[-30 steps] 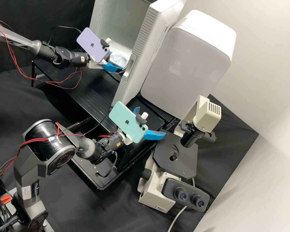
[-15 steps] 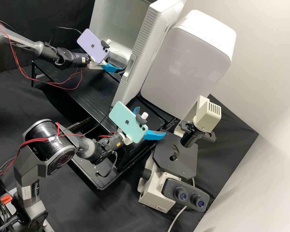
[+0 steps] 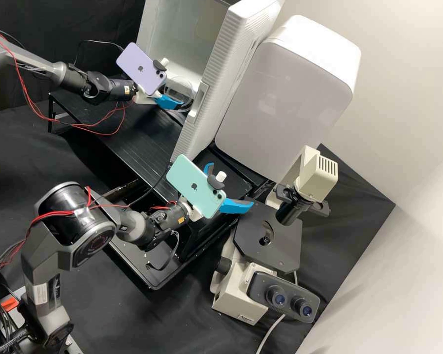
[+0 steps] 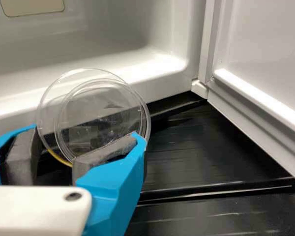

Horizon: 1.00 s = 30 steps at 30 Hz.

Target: Take the petri dish out of the incubator

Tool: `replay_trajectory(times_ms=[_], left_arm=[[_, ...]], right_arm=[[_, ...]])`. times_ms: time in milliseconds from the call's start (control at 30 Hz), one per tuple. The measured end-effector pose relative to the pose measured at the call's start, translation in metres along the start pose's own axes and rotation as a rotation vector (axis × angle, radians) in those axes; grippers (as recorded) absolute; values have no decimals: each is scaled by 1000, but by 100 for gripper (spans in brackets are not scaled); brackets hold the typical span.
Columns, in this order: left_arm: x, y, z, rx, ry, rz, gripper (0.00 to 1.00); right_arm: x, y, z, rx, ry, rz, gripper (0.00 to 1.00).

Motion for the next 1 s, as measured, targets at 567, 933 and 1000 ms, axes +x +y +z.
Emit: replay_trajectory(times_ms=[567,933,1000], left_arm=[[0,0,0,0,0,0,100],[0,0,0,0,-2,-1,100],[0,-1,1,0,-13,-7,100]], right_arm=[[0,0,0,0,0,0,100],[0,0,0,0,0,0,100],[0,0,0,0,0,0,100]])
